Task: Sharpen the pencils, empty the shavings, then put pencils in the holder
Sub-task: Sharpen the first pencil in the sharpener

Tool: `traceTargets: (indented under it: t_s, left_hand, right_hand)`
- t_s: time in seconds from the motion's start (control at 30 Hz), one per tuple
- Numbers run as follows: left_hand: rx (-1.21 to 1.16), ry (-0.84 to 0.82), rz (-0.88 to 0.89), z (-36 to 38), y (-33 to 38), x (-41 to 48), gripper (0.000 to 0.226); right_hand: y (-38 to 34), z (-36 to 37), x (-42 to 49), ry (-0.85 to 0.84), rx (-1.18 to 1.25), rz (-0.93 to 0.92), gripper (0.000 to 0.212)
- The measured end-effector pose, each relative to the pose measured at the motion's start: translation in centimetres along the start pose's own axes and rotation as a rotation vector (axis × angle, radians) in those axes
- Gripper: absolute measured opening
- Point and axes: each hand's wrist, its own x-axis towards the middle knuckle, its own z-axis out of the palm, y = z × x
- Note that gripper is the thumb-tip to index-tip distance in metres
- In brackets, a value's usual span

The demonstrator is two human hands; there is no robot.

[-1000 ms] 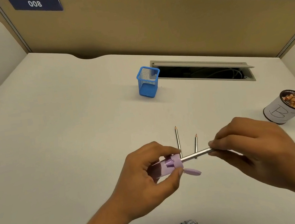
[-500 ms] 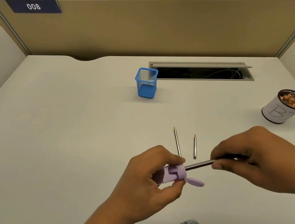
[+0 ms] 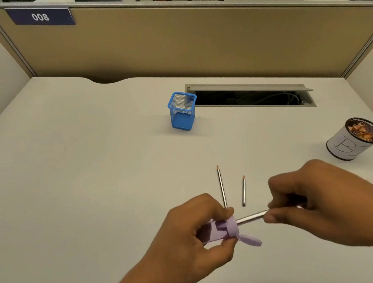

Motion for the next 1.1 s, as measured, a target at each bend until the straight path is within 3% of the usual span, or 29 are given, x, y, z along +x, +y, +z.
traceTargets:
  t_s: [0.07,0.13,0.2,0.37,0.47,0.57,0.63,0.73,0.8,0.9,1.0,1.1]
  left_hand:
    - [0.124,-0.030,0.103,0.1,0.0,0.1,0.018]
    - [0.137,-0.028,0.117,0.1,-0.1,0.2,0.016]
    - [0.045,-0.014,0.043,-0.2,0.0,0.1,0.017]
    - [-0.308,-0.039,-0.341,-0.5,0.7,0.2,0.019]
    - [-0.412,0.007,-0.367,-0.3,1.4,0.4,0.019]
    - [-0.365,0.041,-0.274,-0.4,1.5,0.4,0.021]
    - [-0.185,0.046,-0.106,-0.6,1.4,0.4,0.019]
    - [0.101,0.003,0.134,-0.7,1.1,0.6,0.020]
    - [0.134,-0.016,0.160,-0.7,1.0,0.6,0.019]
    - [-0.017,0.004,0.010,-1.1,1.0,0.4,0.020]
    - [-0.230,0.048,-0.215,-0.8,1.5,0.5,0.020]
    - [-0.340,0.095,-0.283,-0.2,1.8,0.5,0.020]
  right_hand:
    - [0.3,0.0,0.2,-0.146,0.235,0.224,0.032]
    - [0.6,0.0,0.1,-0.192,0.284,0.247,0.027]
    - [0.5,-0.1,-0.3,-0.095,0.173,0.122,0.020]
    - [1.2,-0.8,-1.0,0.158,-0.261,-0.364,0.014]
    - [1.3,-0.9,-1.0,0.411,-0.497,-0.495,0.024]
    - [1.0,-1.0,-1.3,0.409,-0.482,-0.531,0.027]
    - [0.5,-0.8,-1.2,0.257,-0.292,-0.342,0.030]
    - [-0.3,-1.2,-0.7,-0.065,0.297,0.233,0.044]
    - [0.4,-0.9,-0.7,-0.163,0.409,0.321,0.040]
    - [0.5,-0.9,-1.2,-0.015,0.144,0.091,0.030]
    - [0.4,-1.4,-1.2,0.208,-0.251,-0.322,0.021]
    - [0.4,-1.5,-0.6,0.369,-0.502,-0.560,0.035]
